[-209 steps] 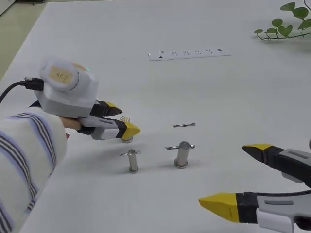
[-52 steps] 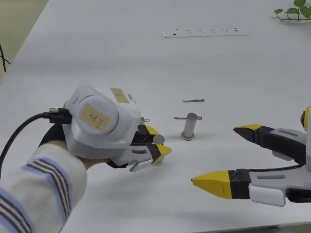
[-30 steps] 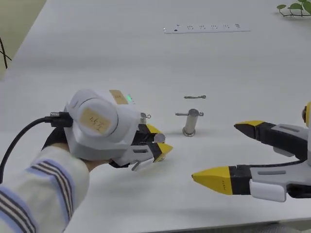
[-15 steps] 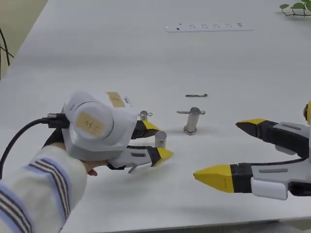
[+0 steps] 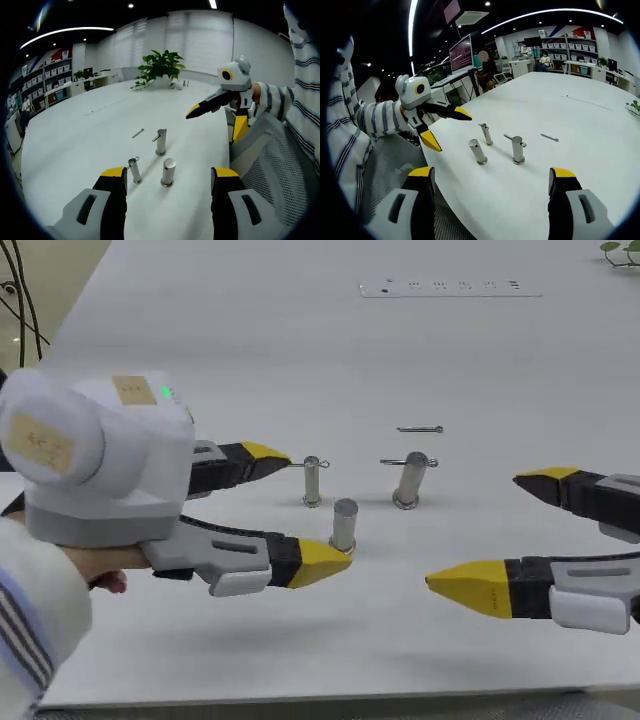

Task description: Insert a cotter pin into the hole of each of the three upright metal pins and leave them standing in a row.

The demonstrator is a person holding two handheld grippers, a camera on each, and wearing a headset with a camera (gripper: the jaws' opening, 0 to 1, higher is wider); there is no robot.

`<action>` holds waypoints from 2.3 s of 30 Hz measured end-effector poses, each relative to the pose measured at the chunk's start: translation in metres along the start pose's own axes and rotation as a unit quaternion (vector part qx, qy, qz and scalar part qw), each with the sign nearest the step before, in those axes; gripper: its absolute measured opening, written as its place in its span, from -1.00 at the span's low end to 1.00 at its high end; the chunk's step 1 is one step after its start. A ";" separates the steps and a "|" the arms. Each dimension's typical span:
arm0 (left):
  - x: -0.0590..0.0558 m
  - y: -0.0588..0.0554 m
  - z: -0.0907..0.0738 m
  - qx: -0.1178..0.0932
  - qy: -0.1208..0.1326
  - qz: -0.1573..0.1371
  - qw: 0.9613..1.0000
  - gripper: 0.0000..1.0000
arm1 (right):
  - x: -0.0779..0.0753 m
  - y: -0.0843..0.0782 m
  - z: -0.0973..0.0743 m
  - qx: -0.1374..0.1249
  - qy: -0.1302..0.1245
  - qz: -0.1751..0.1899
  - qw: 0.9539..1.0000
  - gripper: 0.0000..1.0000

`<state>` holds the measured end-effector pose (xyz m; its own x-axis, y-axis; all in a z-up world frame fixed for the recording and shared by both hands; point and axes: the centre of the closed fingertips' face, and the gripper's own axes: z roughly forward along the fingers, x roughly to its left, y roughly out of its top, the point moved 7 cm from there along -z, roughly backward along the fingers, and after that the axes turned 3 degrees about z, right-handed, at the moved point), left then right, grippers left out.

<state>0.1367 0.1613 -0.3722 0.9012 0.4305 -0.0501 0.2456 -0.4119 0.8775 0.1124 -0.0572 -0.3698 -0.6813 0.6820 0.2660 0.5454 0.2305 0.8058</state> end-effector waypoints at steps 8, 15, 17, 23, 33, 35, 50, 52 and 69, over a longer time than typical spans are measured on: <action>-0.004 -0.013 -0.015 0.034 0.018 0.008 0.999 0.57 | -0.006 0.001 -0.004 0.024 -0.002 -0.011 1.000 0.87; -0.015 -0.021 -0.017 0.035 0.014 -0.010 0.999 0.95 | -0.014 0.002 -0.007 0.053 -0.006 -0.022 0.998 0.85; -0.015 -0.024 -0.018 0.046 0.023 0.000 0.999 0.97 | -0.016 0.002 -0.007 0.057 -0.007 -0.019 0.998 0.84; -0.015 -0.027 -0.022 0.048 0.036 -0.015 0.998 0.97 | -0.022 0.003 -0.009 0.064 -0.008 -0.023 0.998 0.83; -0.017 -0.031 -0.026 0.042 0.047 -0.062 0.996 0.97 | -0.039 0.017 -0.007 0.073 -0.015 -0.038 0.996 0.78; -0.016 -0.031 -0.027 0.043 0.054 -0.060 0.996 0.97 | -0.043 0.019 -0.005 0.080 -0.014 -0.044 0.996 0.77; -0.022 -0.038 -0.030 0.060 0.066 -0.070 0.993 0.97 | -0.081 0.049 0.008 0.118 -0.014 -0.120 0.986 0.62; -0.022 -0.038 -0.031 0.059 0.069 -0.074 0.993 0.97 | -0.085 0.054 0.009 0.124 -0.014 -0.134 0.983 0.58; -0.022 -0.037 -0.040 0.048 0.084 -0.084 0.992 0.97 | -0.098 0.082 0.036 0.179 0.016 -0.230 0.957 0.22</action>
<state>0.0934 0.1986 -0.3847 0.7740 0.6245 -0.1049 0.4281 -0.3939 0.8134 0.2418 -0.0806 -0.3487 -0.9007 0.4314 -0.0519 0.3134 0.7278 0.6100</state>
